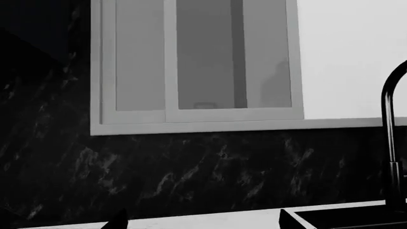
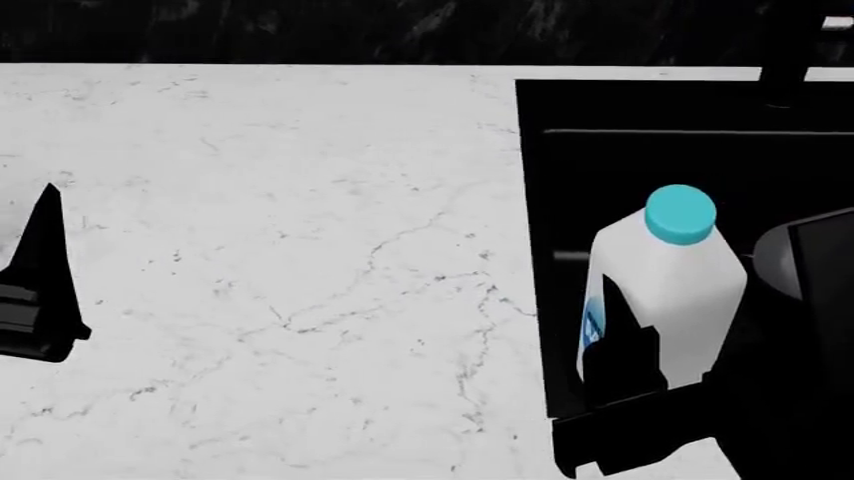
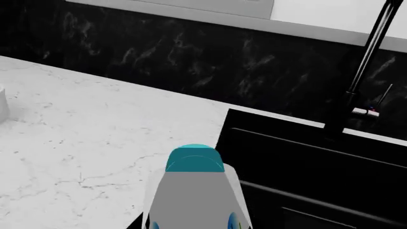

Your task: Place the eggs and milk next to the bowl.

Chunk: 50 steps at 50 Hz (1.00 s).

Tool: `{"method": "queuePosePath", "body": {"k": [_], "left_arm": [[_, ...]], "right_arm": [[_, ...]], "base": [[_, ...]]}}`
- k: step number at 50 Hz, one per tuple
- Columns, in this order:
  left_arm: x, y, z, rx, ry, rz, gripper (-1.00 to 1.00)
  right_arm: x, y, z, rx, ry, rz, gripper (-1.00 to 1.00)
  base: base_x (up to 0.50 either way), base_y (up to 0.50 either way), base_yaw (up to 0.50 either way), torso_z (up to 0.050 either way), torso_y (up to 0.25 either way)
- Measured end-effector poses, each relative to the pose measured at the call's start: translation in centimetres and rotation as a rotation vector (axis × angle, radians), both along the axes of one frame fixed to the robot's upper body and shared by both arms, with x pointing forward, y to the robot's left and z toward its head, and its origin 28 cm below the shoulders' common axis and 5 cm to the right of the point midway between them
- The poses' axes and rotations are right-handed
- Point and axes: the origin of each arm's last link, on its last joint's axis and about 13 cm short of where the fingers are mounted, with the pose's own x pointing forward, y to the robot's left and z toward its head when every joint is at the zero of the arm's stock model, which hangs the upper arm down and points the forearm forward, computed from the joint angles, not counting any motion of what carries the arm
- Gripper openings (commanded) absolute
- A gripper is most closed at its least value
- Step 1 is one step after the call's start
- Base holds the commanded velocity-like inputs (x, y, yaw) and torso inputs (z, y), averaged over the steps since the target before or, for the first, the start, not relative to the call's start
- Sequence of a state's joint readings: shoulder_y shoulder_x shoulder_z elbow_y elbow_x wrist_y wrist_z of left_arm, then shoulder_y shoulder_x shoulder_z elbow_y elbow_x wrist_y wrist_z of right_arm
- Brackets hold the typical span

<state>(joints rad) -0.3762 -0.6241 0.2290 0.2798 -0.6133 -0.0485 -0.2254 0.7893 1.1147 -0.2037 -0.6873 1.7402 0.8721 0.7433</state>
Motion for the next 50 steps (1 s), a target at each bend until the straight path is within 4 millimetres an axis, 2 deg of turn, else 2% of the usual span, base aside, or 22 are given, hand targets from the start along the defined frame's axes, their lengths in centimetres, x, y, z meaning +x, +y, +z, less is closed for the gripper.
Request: {"method": "queuePosePath", "body": {"k": [50], "left_arm": [[0.09, -0.12, -0.13, 0.004, 0.000, -0.005, 1.00]], "right_arm": [[-0.04, -0.12, 0.09, -0.009, -0.002, -0.010, -1.00]], "base": [[0.00, 0.50, 0.00, 0.000, 0.001]]}}
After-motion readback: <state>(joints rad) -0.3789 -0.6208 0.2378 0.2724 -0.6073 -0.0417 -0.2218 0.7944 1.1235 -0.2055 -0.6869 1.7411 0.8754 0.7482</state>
